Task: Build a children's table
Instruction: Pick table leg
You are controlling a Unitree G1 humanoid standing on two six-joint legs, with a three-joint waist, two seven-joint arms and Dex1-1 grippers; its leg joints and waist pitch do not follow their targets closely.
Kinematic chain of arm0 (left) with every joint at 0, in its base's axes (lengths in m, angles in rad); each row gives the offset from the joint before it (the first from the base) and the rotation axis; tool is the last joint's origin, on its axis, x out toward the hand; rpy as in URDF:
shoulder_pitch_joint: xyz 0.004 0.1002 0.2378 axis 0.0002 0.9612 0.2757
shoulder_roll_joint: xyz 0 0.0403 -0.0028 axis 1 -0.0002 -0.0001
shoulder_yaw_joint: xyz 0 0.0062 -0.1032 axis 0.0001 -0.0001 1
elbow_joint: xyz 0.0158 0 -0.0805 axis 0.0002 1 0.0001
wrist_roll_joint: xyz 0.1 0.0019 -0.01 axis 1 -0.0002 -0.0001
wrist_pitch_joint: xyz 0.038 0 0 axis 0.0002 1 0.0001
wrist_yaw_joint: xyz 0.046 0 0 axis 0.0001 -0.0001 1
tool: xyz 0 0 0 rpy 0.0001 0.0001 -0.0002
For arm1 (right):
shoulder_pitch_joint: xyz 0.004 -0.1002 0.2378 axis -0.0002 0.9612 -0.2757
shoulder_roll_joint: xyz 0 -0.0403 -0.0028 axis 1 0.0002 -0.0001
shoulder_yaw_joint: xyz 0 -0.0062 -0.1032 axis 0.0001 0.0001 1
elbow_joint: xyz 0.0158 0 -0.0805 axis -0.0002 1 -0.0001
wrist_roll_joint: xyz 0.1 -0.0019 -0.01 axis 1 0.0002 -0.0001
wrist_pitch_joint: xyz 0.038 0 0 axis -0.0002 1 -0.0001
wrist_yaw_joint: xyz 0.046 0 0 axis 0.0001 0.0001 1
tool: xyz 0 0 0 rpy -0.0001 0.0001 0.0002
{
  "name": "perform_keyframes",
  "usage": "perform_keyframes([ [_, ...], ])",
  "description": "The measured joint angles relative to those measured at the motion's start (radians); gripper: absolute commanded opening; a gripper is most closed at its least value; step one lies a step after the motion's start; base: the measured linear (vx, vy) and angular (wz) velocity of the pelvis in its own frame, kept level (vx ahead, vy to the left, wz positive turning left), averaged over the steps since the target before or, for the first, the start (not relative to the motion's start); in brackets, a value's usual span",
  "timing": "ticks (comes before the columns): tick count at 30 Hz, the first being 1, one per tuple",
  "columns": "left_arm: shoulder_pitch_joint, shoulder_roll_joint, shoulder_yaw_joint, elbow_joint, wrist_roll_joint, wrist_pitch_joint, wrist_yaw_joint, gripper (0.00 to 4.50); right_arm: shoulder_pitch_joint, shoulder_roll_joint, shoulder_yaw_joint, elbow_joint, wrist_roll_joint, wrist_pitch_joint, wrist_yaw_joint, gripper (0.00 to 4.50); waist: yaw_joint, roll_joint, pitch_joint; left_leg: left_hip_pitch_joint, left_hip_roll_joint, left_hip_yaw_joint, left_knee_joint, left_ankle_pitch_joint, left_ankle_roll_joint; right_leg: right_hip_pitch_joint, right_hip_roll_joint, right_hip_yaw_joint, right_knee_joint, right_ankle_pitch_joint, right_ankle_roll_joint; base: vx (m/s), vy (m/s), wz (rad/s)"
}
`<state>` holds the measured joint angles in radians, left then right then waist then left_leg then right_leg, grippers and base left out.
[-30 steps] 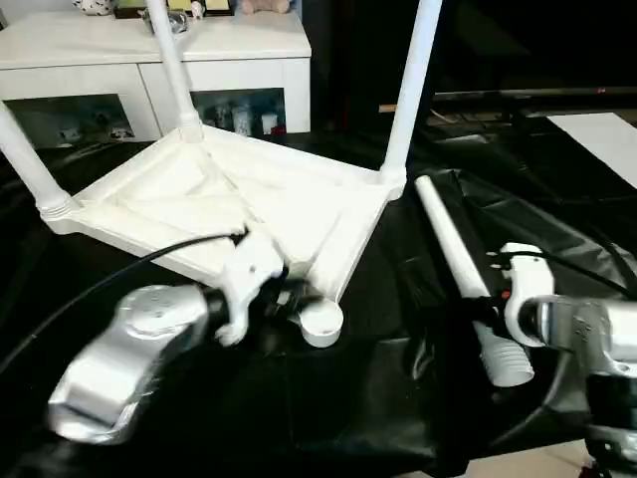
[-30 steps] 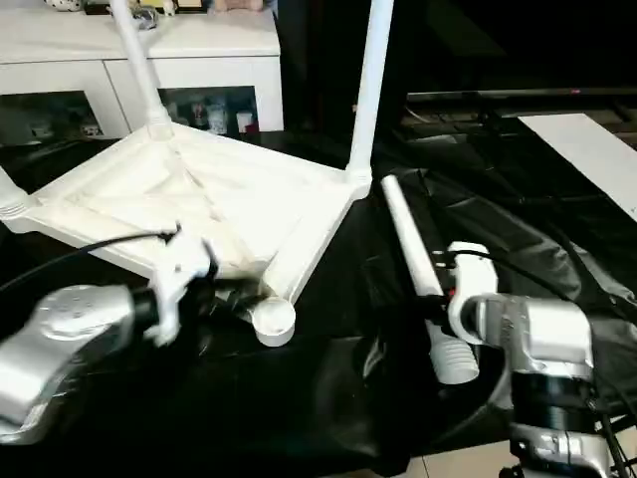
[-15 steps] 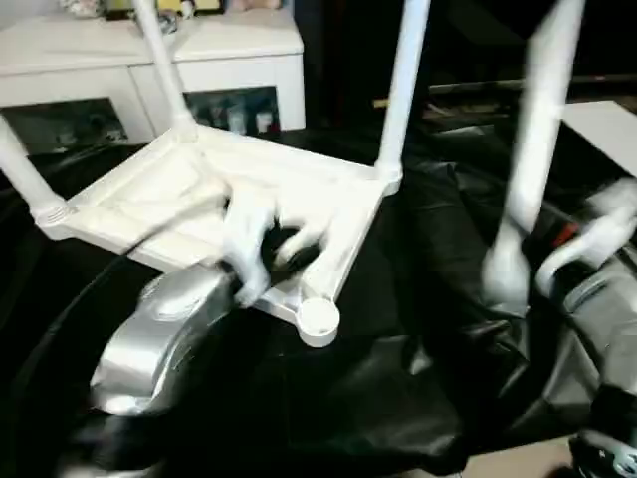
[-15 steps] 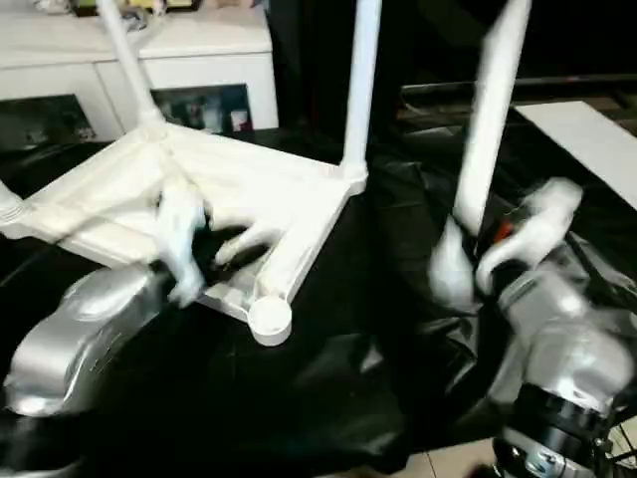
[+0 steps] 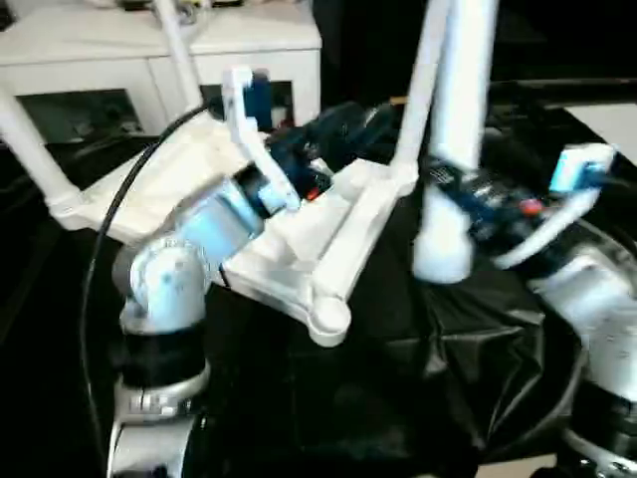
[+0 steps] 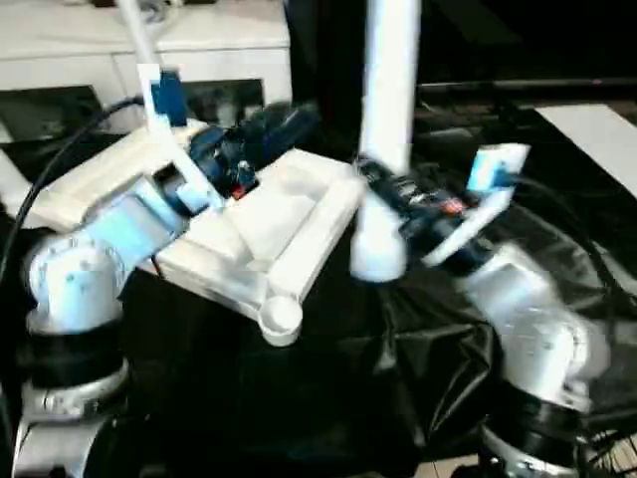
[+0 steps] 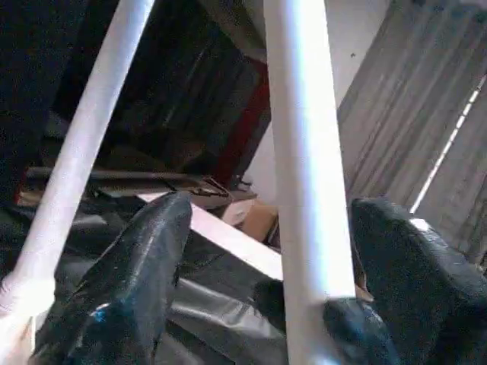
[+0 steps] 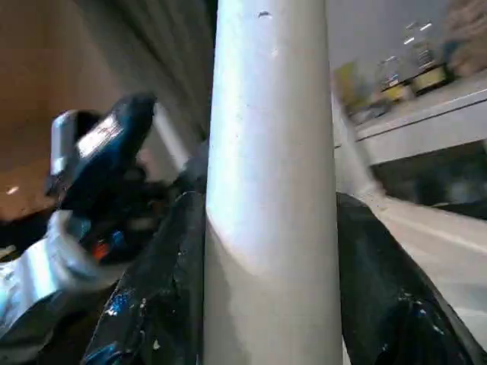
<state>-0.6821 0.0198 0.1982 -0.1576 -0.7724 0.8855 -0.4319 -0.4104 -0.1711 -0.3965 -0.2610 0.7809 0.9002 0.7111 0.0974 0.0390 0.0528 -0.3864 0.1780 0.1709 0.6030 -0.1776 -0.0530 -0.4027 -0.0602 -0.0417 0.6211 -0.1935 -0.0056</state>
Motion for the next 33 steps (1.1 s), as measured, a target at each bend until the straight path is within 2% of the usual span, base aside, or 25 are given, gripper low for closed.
perform_keyframes([
  [4, -0.003, -0.002, -0.002, 0.035, -0.01, 0.018, 0.003, 4.31, 0.016, -0.023, 0.059, -0.002, 0.002, 0.002, 0.018, 1.81, 0.007, -0.003, 0.001, -0.001, 0.0, 0.0, 0.0, 0.0, 0.0, 0.0, 0.0, -0.001, -0.003, 0.0, 0.001, 0.0, 0.0, 0.0],
  [8, -0.025, -0.001, -0.001, 0.047, -0.014, 0.032, 0.016, 4.5, 0.02, -0.047, 0.125, -0.001, -0.048, -0.027, 0.02, 1.81, 0.007, -0.003, 0.001, -0.002, 0.0, 0.0, -0.001, 0.0, 0.001, 0.0, 0.0, -0.001, -0.004, 0.001, 0.001, 0.0, 0.0, 0.0],
  [13, -0.029, 0.001, 0.0, 0.056, -0.019, 0.034, 0.038, 4.5, 0.022, -0.062, 0.245, 0.009, -0.174, -0.117, 0.015, 1.81, 0.006, -0.003, 0.001, -0.002, 0.0, 0.0, -0.001, -0.001, 0.001, 0.0, 0.0, -0.001, -0.004, 0.001, 0.001, 0.0, 0.0, 0.0],
  [17, -0.03, -0.001, 0.0, 0.063, -0.012, 0.035, 0.076, 4.5, 0.02, -0.05, 0.329, 0.012, -0.246, -0.18, -0.023, 1.81, 0.006, -0.003, 0.001, -0.002, 0.0, 0.0, 0.0, -0.001, 0.001, 0.0, 0.0, -0.001, -0.004, 0.001, 0.002, 0.0, 0.0, 0.0],
  [19, -0.031, -0.004, 0.0, 0.087, 0.014, 0.032, 0.115, 4.22, 0.013, -0.045, 0.357, 0.033, -0.292, -0.218, -0.057, 1.81, 0.005, -0.005, 0.001, -0.002, 0.0, 0.0, 0.0, 0.0, 0.001, 0.0, 0.0, -0.001, -0.004, 0.001, 0.002, 0.0, 0.0, 0.0],
  [21, -0.043, -0.008, 0.004, 0.122, 0.064, 0.019, 0.187, 4.15, -0.001, -0.034, 0.376, 0.061, -0.352, -0.261, -0.108, 1.81, 0.004, -0.008, 0.002, -0.002, 0.0, 0.0, 0.0, 0.0, 0.0, 0.0, 0.0, -0.001, -0.004, 0.002, 0.003, 0.0, 0.0, 0.0],
  [22, -0.051, -0.019, 0.01, 0.148, 0.094, 0.0, 0.236, 4.15, -0.017, -0.036, 0.415, 0.093, -0.421, -0.303, -0.146, 1.81, 0.003, -0.01, 0.002, -0.002, 0.0, 0.0, 0.0, 0.0, 0.0, 0.0, 0.0, -0.001, -0.005, 0.003, 0.004, 0.0, 0.0, 0.0],
  [24, -0.056, -0.034, 0.018, 0.165, 0.123, -0.031, 0.295, 3.82, -0.019, -0.033, 0.47, 0.12, -0.506, -0.361, -0.18, 1.81, 0.002, -0.014, 0.004, -0.003, 0.0, 0.0, 0.0, 0.0, 0.0, 0.0, 0.0, -0.001, -0.005, 0.003, 0.005, 0.0, 0.0, 0.0],
  [32, -0.056, -0.072, 0.059, 0.175, 0.124, -0.063, 0.365, 3.39, -0.014, 0.009, 0.545, 0.125, -0.561, -0.397, -0.238, 1.81, -0.004, -0.024, 0.008, -0.004, 0.0, 0.0, 0.0, -0.001, 0.002, 0.0, 0.0, -0.001, -0.007, 0.004, 0.004, 0.0, 0.0, 0.0],
  [33, -0.056, -0.077, 0.061, 0.173, 0.121, -0.063, 0.376, 3.23, -0.013, 0.015, 0.552, 0.126, -0.576, -0.403, -0.254, 1.81, -0.004, -0.027, 0.007, -0.004, 0.0, 0.0, 0.0, -0.001, 0.002, 0.0, 0.0, -0.001, -0.007, 0.004, 0.004, 0.0, 0.0, 0.0],
])
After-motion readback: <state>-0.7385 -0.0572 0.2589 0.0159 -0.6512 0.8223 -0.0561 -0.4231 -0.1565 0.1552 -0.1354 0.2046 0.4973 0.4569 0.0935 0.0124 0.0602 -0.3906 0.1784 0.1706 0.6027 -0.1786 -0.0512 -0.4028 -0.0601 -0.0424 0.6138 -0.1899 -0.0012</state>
